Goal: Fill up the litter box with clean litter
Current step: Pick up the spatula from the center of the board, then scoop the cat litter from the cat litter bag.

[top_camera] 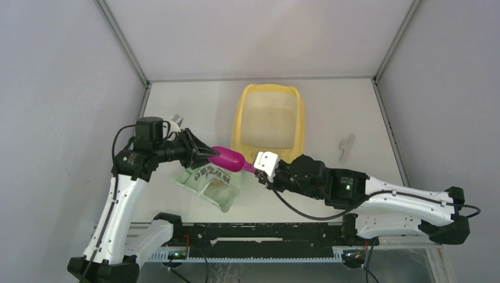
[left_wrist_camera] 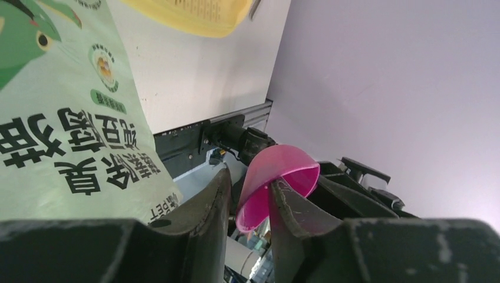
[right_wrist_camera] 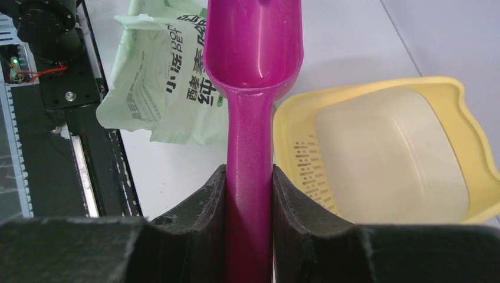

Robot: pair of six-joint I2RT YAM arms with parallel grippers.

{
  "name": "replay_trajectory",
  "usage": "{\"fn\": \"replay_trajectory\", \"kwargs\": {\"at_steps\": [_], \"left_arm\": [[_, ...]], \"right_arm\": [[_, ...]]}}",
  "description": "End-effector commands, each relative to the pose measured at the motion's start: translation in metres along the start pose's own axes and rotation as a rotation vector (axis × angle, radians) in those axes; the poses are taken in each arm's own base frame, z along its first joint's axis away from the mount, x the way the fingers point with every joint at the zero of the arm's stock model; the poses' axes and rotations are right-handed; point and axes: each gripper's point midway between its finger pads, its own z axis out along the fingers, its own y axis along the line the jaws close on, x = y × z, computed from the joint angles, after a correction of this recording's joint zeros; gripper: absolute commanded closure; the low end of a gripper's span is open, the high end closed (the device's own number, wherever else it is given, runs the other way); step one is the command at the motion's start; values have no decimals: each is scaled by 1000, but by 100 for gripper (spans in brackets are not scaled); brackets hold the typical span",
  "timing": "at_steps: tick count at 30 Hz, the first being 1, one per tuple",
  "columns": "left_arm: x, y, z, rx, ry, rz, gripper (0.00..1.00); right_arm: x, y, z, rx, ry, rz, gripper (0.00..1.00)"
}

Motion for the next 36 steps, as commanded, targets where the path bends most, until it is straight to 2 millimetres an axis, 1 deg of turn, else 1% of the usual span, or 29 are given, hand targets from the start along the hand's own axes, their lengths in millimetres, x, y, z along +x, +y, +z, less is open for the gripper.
{"fn": "replay_trajectory", "kwargs": {"at_steps": [1,4,6,8,10,12,13,16,18,20,23,27,30,32,34,35,36], "left_arm": [[-41,-22,-22,-29,-194,116,66],[-66,-36,-44,-49,-327,165,65],[-79,-45,-62,-86,-415,213,65],[-88,-52,-76,-121,-481,258,64],[-94,-54,-83,-140,-529,289,64],[-101,-49,-85,-167,-568,301,64],[-104,-45,-85,-176,-585,305,64],[-110,-35,-84,-184,-639,316,64],[-114,-25,-82,-206,-658,321,64],[-116,-19,-82,-225,-665,331,64],[-115,-13,-82,-251,-666,348,64],[-115,-5,-88,-287,-691,365,64],[-116,-1,-93,-309,-715,373,64],[-117,3,-96,-328,-732,379,63],[-118,6,-96,-336,-737,384,63],[-118,8,-95,-338,-735,384,63],[-118,9,-93,-338,-730,385,63]], "right_arm": [[-38,-6,-26,-16,-45,76,95],[-34,-7,-37,-21,39,134,97],[-31,-7,-47,-21,105,178,98],[-25,-4,-57,-29,188,212,99],[-20,1,-68,-25,260,237,100],[-18,8,-80,-19,298,250,100],[-21,15,-85,-30,293,268,100],[-35,42,-101,-127,248,325,100],[-41,61,-106,-188,238,351,100],[-42,79,-107,-227,256,355,100],[-45,99,-103,-276,278,366,100],[-55,113,-96,-299,315,392,100],[-58,106,-90,-243,373,427,100],[-59,97,-82,-194,415,471,100],[-57,87,-72,-139,454,518,100],[-56,81,-64,-109,472,541,100],[-55,80,-58,-100,488,557,100]]}}
